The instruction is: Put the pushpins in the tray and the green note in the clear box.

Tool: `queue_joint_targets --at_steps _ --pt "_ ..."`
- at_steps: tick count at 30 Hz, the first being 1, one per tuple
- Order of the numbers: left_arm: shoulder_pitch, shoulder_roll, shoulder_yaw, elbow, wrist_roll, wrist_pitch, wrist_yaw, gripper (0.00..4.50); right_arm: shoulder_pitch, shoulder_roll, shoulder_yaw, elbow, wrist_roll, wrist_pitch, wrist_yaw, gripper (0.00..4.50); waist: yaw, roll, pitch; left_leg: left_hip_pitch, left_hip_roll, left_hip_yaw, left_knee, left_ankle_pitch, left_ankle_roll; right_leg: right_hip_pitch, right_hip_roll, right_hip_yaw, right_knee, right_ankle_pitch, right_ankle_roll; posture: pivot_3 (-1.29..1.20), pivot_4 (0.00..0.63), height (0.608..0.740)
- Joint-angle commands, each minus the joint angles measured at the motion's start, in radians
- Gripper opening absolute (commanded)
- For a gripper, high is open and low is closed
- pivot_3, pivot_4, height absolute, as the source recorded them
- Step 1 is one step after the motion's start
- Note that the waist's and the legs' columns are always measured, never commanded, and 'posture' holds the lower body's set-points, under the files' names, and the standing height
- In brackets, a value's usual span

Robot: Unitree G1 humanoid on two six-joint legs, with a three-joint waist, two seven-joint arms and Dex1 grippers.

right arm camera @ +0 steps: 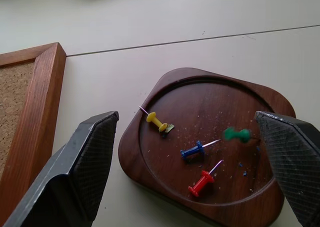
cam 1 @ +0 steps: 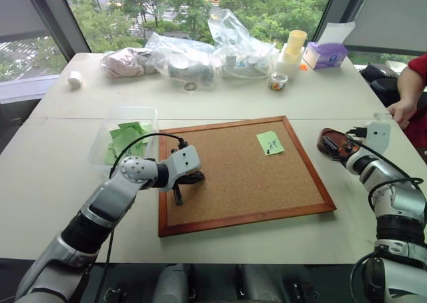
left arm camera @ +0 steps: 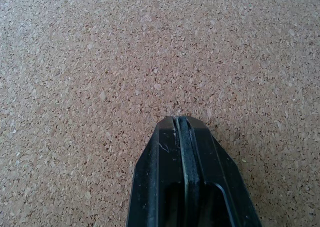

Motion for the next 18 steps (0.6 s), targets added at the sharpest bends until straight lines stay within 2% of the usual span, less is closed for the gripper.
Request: queue_joint_targets --at_steps 1,8,18 --pt "0.022 0.006 -0.032 0.031 0.022 0.02 -0.004 0.0 -0.004 -0.021 0.002 -0.032 -0.011 0.003 0.003 4.47 0.0 0.0 0.0 0.0 0.0 0.0 0.0 0.0 0.0 0.0 0.0 0.0 0.0 0.0 0.0 0.0 0.15 0.728" --pt "0.022 0.004 -0.032 0.033 0.022 0.019 -0.001 0.0 -0.008 -0.018 -0.025 -0.057 0.007 -0.034 0.017 4.47 0.0 0.0 0.0 0.0 0.0 0.0 0.0 0.0 0.0 0.0 0.0 0.0 0.0 0.0 0.0 0.0 0.15 0.728" --pt "0.021 0.007 -0.032 0.034 0.022 0.014 -0.005 0.0 -0.005 -0.016 -0.035 -0.204 0.049 -0.068 0.049 4.47 0.001 0.0 0.0 0.001 0.0 0.0 0.0 0.0 0.0 0.001 0.0 0.0 0.0 0.0 0.0 0.0 0.15 0.728"
